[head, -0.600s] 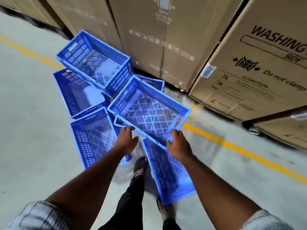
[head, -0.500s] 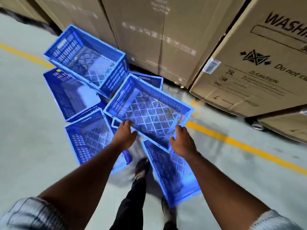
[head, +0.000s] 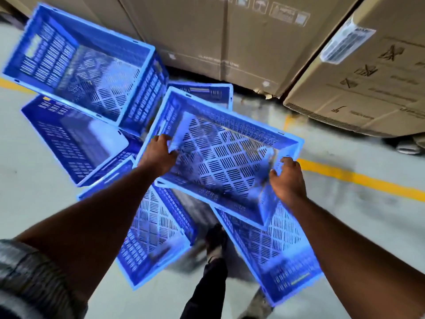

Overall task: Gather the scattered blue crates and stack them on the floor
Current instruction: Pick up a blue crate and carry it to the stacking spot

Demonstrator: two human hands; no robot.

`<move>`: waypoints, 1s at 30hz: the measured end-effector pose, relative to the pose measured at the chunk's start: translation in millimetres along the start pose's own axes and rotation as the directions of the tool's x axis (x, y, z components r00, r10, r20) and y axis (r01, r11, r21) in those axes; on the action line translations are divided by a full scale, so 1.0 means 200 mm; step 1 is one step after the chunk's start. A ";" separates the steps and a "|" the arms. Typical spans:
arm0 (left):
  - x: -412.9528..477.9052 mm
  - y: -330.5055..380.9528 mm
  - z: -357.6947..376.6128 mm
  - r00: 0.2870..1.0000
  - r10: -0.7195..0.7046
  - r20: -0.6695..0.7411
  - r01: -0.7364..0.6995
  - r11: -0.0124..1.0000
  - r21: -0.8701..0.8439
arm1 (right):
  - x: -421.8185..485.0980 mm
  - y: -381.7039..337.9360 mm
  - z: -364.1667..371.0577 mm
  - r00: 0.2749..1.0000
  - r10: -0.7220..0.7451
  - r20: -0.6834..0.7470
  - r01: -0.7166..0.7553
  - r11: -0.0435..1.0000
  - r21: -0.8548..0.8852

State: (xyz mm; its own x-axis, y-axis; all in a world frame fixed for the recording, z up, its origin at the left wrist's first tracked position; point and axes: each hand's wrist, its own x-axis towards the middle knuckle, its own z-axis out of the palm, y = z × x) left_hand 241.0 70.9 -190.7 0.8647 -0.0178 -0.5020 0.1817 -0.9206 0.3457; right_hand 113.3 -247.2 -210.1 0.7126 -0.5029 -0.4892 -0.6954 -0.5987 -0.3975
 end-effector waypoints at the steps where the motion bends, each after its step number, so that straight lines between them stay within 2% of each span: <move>1: 0.04 -0.02 0.01 1.000 0.005 -0.002 -0.005 1.000 0.014 | 0.03 0.03 0.02 0.999 0.043 0.000 -0.043 0.999 0.005; 5: 0.19 -0.09 0.01 0.999 -0.003 -0.046 0.005 0.998 0.058 | 0.11 0.15 0.09 0.988 0.154 -0.027 -0.153 0.987 0.046; 9: 0.29 -0.13 0.02 0.992 -0.079 -0.096 0.088 0.992 0.087 | 0.15 0.23 0.12 0.953 0.291 -0.085 -0.286 0.956 0.065; 12: 0.37 -0.17 0.04 0.995 -0.075 -0.071 0.084 0.987 0.134 | 0.19 0.24 0.17 0.915 0.404 -0.027 -0.395 0.906 0.153; 16: 0.46 -0.24 0.09 0.996 -0.061 -0.069 0.070 0.988 0.135 | 0.23 0.23 0.27 0.900 0.428 0.089 -0.436 0.866 0.244; 20: 0.53 -0.29 0.13 0.992 -0.109 -0.058 0.111 0.993 0.036 | 0.26 0.27 0.36 0.878 0.464 0.113 -0.470 0.797 0.379; 25: 0.57 -0.29 0.14 0.980 -0.195 -0.033 0.194 0.981 -0.017 | 0.31 0.34 0.38 0.888 0.408 0.213 -0.450 0.670 0.590; 30: 0.49 -0.30 0.15 0.961 -0.271 0.048 0.275 0.956 -0.103 | 0.30 0.42 0.37 0.889 0.423 0.176 -0.436 0.665 0.606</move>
State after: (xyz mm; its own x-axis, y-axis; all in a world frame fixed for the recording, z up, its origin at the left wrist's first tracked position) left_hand 301.0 113.1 -285.0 0.7593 0.2137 -0.6146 0.4597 -0.8447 0.2742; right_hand 90.9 -280.7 -330.7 0.3230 -0.5907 -0.7394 -0.8296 0.1992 -0.5216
